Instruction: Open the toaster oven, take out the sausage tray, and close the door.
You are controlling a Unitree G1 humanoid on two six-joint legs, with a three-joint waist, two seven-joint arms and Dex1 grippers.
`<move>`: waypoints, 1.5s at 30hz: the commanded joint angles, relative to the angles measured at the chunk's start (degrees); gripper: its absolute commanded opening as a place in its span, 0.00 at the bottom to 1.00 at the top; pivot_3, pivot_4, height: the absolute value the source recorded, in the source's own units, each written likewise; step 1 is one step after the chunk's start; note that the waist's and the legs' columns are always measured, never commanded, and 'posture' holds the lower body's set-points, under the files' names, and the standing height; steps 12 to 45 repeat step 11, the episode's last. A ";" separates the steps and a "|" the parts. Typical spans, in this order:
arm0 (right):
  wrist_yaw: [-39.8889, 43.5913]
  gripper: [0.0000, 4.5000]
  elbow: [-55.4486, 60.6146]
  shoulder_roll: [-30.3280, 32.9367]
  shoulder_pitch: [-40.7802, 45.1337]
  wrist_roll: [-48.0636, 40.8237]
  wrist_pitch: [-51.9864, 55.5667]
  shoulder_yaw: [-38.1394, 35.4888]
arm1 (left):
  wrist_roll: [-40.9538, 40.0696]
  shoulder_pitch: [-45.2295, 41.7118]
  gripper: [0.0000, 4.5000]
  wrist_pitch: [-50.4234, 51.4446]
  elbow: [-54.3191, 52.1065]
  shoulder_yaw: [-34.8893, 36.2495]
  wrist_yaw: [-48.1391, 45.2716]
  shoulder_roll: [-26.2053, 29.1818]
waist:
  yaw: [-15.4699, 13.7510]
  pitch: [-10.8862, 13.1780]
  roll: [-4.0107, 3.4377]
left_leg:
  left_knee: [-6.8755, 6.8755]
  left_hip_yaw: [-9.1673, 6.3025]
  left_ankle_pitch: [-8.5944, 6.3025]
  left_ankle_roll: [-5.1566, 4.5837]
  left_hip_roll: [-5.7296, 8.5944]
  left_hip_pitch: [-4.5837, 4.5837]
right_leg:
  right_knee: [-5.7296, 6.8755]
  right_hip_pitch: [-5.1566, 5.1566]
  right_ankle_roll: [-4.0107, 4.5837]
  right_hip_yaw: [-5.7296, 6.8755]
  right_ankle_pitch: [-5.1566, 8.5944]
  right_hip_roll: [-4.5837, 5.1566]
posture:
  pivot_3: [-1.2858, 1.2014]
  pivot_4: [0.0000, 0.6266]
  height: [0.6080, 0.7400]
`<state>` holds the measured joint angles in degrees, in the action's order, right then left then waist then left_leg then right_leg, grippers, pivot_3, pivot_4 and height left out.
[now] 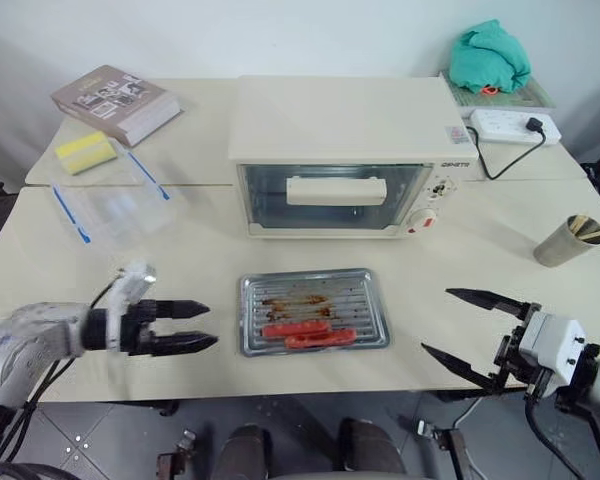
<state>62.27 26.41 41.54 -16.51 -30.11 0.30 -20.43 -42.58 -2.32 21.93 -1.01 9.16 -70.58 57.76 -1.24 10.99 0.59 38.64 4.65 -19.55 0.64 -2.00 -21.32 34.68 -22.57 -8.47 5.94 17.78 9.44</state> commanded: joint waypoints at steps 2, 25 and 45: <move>5.15 1.00 -0.39 2.70 0.77 -5.19 2.27 -0.08 | 7.04 2.41 0.99 -17.20 3.79 8.40 -1.28 -4.15 | -0.49 0.00 0.00 | -0.01 -0.02 -0.01 -0.02 0.00 -0.04 | 0.15 0.02 -0.02 0.08 -0.01 0.00 | 0.52 0.24 1.00; 10.52 1.00 -8.34 3.58 4.01 -2.35 -2.60 -0.27 | 11.74 5.69 0.99 -22.03 3.75 12.72 0.88 -7.04 | -0.22 -0.02 0.12 | 0.34 0.18 -0.21 -0.31 -0.01 -0.05 | 0.09 0.13 -0.28 0.08 -0.15 0.05 | 0.52 0.24 1.00; 10.52 1.00 -8.34 3.58 4.01 -2.35 -2.60 -0.27 | 11.74 5.69 0.99 -22.03 3.75 12.72 0.88 -7.04 | -0.22 -0.02 0.12 | 0.34 0.18 -0.21 -0.31 -0.01 -0.05 | 0.09 0.13 -0.28 0.08 -0.15 0.05 | 0.52 0.24 1.00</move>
